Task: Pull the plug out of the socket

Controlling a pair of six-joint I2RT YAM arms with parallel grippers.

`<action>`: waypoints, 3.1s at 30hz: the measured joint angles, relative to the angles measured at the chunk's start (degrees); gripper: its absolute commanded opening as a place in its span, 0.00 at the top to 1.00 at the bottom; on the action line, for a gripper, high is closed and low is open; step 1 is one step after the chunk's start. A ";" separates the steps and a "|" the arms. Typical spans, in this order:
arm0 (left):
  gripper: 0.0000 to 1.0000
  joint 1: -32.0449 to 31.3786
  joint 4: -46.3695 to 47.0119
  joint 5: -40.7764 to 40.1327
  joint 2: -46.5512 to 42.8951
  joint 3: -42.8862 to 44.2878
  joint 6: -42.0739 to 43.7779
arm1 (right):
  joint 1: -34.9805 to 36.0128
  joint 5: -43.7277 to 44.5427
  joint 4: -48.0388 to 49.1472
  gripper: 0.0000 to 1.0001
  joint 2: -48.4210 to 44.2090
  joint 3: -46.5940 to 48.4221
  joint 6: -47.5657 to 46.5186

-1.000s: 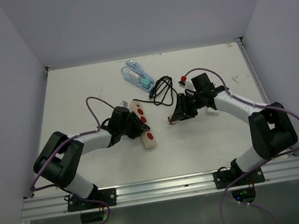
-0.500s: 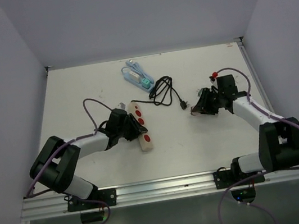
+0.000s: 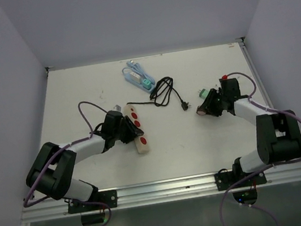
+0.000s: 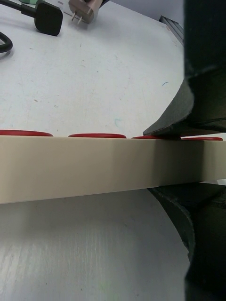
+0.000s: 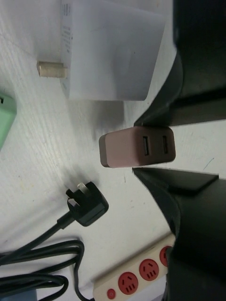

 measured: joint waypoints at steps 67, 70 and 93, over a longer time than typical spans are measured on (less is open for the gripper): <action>0.07 45.83 -18.51 4.35 14.88 27.08 14.91 | 1.79 -2.56 -15.34 0.10 -24.17 0.68 -4.63; 0.00 45.83 -20.33 4.44 9.55 25.88 14.84 | 4.74 -1.49 -15.39 0.09 -23.82 1.11 -5.55; 0.00 35.71 -25.88 0.13 -37.16 4.94 26.64 | 28.15 11.85 -5.09 0.01 15.21 36.17 -25.40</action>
